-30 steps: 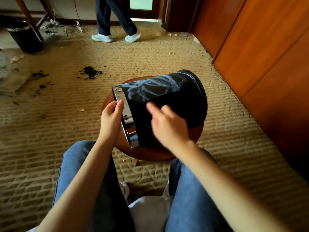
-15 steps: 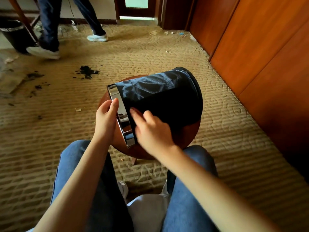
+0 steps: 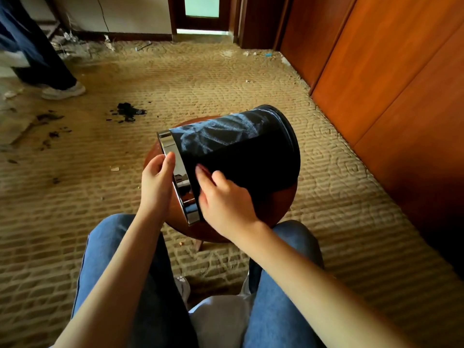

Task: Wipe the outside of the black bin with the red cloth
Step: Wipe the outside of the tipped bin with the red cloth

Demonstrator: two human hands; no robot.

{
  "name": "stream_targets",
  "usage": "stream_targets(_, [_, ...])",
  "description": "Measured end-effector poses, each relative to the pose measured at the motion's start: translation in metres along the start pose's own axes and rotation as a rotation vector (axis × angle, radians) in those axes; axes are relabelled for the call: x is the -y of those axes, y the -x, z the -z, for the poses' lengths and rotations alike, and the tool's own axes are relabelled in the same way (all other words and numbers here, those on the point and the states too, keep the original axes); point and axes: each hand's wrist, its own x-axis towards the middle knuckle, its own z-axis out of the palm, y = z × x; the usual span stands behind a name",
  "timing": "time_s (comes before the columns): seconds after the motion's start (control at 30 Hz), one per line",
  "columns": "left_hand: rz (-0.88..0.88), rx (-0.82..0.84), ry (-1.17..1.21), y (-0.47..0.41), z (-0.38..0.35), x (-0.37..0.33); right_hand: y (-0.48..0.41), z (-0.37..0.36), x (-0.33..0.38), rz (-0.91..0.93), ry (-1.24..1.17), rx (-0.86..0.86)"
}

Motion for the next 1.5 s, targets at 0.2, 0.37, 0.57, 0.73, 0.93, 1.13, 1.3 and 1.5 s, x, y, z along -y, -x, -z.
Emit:
stream_targets(0.2, [0.029,0.026,0.019,0.002,0.003,0.004,-0.025,0.04,-0.098,-0.454,0.104,-0.071])
stream_targets(0.37, [0.082,0.044,0.086,-0.001,0.004,0.001,-0.036,0.021,-0.071,-0.497,0.176,-0.144])
stream_targets(0.57, [0.06,0.069,0.081,0.003,0.003,-0.003,0.0,0.003,-0.024,-0.039,0.009,-0.032])
stream_targets(0.73, [0.064,0.066,0.11,0.006,0.005,-0.003,-0.028,0.041,-0.114,-0.5,0.104,-0.074])
stream_targets(0.93, [0.104,0.054,0.183,0.012,-0.003,-0.012,-0.024,0.011,-0.052,-0.399,0.129,-0.151])
stream_targets(1.13, [0.068,0.085,0.117,0.007,0.0,-0.007,-0.003,0.008,-0.037,0.023,0.09,-0.005])
stream_targets(1.3, [0.038,0.054,0.139,0.01,-0.005,-0.007,-0.032,0.059,-0.135,-0.486,0.217,0.002])
stream_targets(1.5, [0.026,0.008,0.138,0.008,-0.006,-0.002,-0.018,0.007,-0.049,-0.221,0.156,-0.098])
